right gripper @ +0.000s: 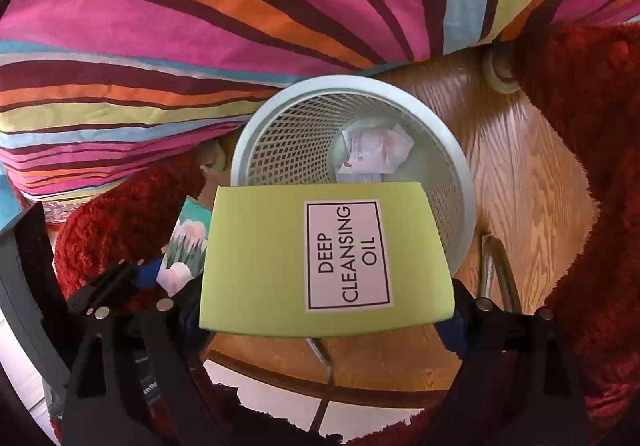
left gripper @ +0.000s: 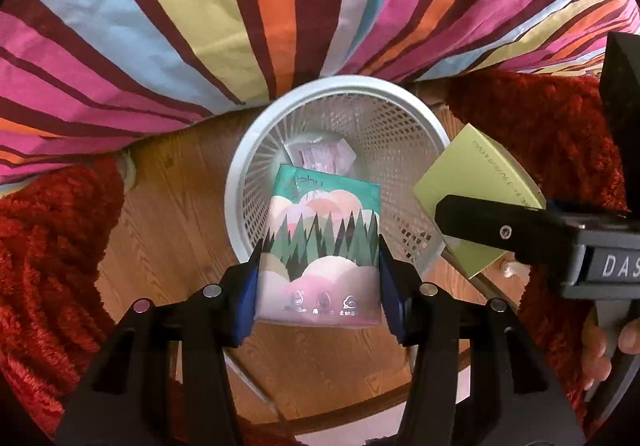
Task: Collect trash
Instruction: 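Open the left tool dropping the tissue box while the right tool drops the green box in, then move both open tools back up toward the boxes on the bed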
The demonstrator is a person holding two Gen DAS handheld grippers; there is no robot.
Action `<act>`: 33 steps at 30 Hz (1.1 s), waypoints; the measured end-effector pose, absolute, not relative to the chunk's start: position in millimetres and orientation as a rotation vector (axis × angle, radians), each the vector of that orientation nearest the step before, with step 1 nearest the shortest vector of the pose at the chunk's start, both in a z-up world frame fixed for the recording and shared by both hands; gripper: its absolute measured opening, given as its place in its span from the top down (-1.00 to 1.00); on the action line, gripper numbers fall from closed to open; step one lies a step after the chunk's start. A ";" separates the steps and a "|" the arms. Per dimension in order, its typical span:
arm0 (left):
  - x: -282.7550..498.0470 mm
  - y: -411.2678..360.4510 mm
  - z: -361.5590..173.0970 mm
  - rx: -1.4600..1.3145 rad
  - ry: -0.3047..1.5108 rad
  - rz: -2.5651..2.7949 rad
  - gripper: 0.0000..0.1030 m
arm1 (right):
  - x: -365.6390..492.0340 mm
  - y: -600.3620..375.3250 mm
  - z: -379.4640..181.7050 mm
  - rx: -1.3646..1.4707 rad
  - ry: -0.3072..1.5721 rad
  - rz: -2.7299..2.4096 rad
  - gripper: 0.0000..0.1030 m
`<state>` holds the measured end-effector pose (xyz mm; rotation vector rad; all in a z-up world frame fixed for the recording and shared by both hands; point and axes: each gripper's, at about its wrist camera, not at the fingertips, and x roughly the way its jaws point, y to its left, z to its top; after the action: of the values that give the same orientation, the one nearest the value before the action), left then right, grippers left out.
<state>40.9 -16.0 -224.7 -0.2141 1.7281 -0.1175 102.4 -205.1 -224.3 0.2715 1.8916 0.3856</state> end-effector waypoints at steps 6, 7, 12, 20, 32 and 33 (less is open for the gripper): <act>45.4 -18.5 -243.8 -0.247 1.795 -0.099 0.02 | 106.0 -207.2 -243.2 0.280 1.934 0.322 -0.64; 45.8 -19.4 -246.1 -0.247 1.807 -0.093 0.02 | 105.2 -206.5 -244.4 0.279 1.939 0.319 -0.64; 45.5 -21.0 -254.3 -0.262 1.842 -0.092 0.02 | 105.5 -205.7 -255.1 0.284 1.973 0.305 -0.65; 43.2 -17.8 -266.6 -0.282 1.897 -0.085 -0.26 | 102.8 -200.4 -260.6 0.248 2.017 0.297 -0.78; 42.2 -9.9 -266.4 -0.339 1.877 -0.071 -0.62 | 107.3 -206.5 -256.0 0.261 1.977 0.280 -0.85; 41.7 -9.4 -267.1 -0.341 1.880 -0.069 -0.62 | 107.2 -206.4 -256.6 0.265 1.978 0.283 -0.85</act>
<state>41.7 -9.4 -267.1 -0.3407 1.8802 -0.0689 107.2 -206.4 -256.6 0.2654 1.9783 0.2825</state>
